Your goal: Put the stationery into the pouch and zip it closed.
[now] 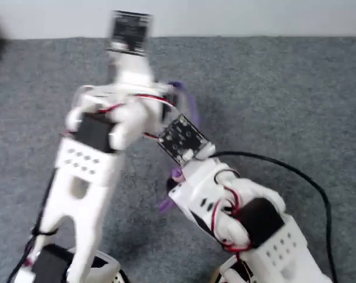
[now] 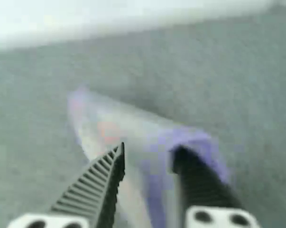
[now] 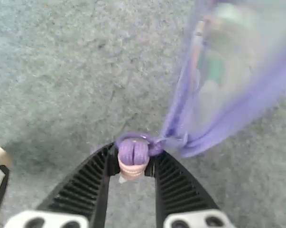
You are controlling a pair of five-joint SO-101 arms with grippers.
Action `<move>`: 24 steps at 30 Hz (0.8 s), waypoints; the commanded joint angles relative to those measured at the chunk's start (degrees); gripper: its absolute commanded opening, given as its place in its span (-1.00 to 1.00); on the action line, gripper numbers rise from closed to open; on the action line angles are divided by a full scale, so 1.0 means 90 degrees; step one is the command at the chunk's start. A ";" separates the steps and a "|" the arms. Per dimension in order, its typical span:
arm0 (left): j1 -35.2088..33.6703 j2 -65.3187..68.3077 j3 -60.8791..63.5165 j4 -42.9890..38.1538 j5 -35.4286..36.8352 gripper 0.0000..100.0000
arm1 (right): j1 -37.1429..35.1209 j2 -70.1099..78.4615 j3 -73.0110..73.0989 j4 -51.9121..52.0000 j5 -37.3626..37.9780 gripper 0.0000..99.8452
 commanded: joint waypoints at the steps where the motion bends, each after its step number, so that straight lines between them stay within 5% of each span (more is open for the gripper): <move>1: 0.0313 0.0029 -0.0093 -0.0215 0.0410 -0.49 | -0.0073 -0.0601 0.0127 0.0024 -0.0117 -0.98; 15: -0.1084 -0.1348 -0.0278 0.0059 0.0684 -0.49 | 0.0825 -0.1324 0.0537 -0.0044 -0.0137 -0.98; 24: -0.0918 -0.2344 -0.0269 0.0801 0.0606 -0.49 | 0.0825 -0.1294 0.0537 -0.0806 -0.0117 -0.98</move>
